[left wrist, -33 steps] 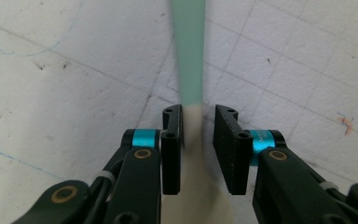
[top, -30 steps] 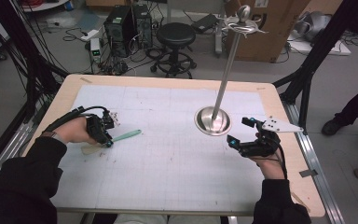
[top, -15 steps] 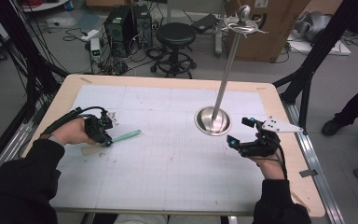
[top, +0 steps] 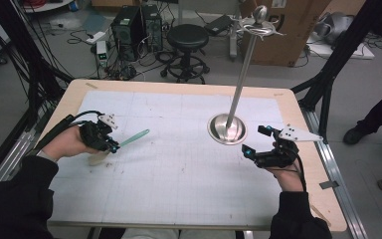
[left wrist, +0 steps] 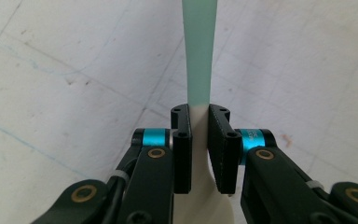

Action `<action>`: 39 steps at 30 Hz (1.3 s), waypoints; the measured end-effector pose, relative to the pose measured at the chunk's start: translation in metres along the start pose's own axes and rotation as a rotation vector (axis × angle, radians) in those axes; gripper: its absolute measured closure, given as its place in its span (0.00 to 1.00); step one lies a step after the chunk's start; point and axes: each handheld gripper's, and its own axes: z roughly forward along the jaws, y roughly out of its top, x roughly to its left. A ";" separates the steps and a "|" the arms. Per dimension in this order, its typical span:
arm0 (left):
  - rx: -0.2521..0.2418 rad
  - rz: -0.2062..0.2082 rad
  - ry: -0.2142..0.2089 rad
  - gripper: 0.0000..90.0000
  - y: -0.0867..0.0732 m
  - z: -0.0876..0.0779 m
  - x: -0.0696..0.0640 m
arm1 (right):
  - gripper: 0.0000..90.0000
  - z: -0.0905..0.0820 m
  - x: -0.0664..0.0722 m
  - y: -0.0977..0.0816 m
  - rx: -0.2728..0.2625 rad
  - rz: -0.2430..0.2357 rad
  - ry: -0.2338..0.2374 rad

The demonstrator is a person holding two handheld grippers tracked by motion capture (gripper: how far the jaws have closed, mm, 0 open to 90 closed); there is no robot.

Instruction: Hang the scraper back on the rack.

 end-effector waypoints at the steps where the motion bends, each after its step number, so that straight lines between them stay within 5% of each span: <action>1: -0.012 -0.006 -0.011 0.89 0.000 0.000 -0.001 | 0.01 0.000 0.000 0.000 -0.001 -0.001 -0.002; 9: -0.104 -0.021 -0.021 0.89 0.000 -0.006 -0.006 | 0.01 0.000 0.000 0.000 -0.003 -0.004 -0.004; 24: -0.366 -0.092 -0.041 0.89 0.004 -0.017 -0.022 | 0.01 -0.001 0.000 0.000 -0.002 0.002 -0.007; 30: -0.471 -0.110 -0.018 0.89 0.009 -0.017 -0.028 | 0.01 -0.002 0.000 0.001 -0.006 0.000 -0.012; 39: -0.568 -0.133 -0.014 0.89 0.016 -0.016 -0.032 | 0.01 -0.002 -0.001 0.000 -0.009 0.000 -0.014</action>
